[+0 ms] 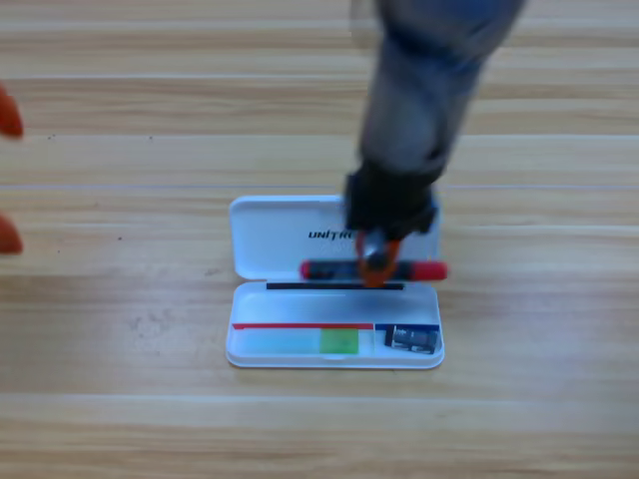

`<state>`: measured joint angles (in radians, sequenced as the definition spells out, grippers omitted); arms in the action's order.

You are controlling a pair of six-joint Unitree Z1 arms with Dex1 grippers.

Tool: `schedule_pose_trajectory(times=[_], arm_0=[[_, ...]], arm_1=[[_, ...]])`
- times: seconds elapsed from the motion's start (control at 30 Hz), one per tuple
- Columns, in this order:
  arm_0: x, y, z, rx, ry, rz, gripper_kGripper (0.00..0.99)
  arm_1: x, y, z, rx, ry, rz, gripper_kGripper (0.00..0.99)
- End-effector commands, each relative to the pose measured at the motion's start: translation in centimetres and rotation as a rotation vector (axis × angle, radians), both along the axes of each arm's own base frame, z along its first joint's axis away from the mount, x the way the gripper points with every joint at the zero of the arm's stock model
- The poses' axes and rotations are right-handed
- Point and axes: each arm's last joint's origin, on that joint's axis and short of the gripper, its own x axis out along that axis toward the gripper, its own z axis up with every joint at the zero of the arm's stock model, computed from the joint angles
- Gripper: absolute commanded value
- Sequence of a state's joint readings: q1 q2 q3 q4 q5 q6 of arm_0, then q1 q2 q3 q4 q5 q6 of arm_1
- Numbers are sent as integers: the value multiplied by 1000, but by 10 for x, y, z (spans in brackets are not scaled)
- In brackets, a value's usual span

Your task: Clean up eraser and pencils

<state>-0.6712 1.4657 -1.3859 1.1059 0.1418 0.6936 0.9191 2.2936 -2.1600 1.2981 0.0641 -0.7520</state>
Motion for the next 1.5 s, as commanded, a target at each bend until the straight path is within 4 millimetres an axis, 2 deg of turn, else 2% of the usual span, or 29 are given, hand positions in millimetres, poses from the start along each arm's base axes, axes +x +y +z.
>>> schedule_pose_trajectory(times=[0.03,0.67,0.7,0.77,0.83,0.87,1.03,1.23,1.4,1.5], arm_0=[[3,3,-21,3,55,32,990],[-2,7,-24,0,60,48,990],[-2,7,-23,-1,59,49,990],[-2,7,-23,-3,57,49,990],[-1,6,-23,-6,53,49,990],[0,6,-22,-9,50,49,990],[10,-2,-8,-36,11,46,990],[33,-19,17,-80,-54,49,989],[71,-44,26,-91,-98,58,974],[110,-59,28,-103,-129,90,966]], arm_1=[[-3,39,-67,-116,30,42,0],[14,45,-92,-147,11,16,0],[14,45,-92,-147,11,15,49],[14,45,-92,-146,11,9,353],[14,45,-88,-139,7,-1,741],[13,44,-84,-134,4,-4,839],[6,37,-49,-76,-4,-12,862],[-18,14,20,49,25,-18,891],[-51,-25,81,170,51,0,919],[-70,-48,106,225,70,9,943]])
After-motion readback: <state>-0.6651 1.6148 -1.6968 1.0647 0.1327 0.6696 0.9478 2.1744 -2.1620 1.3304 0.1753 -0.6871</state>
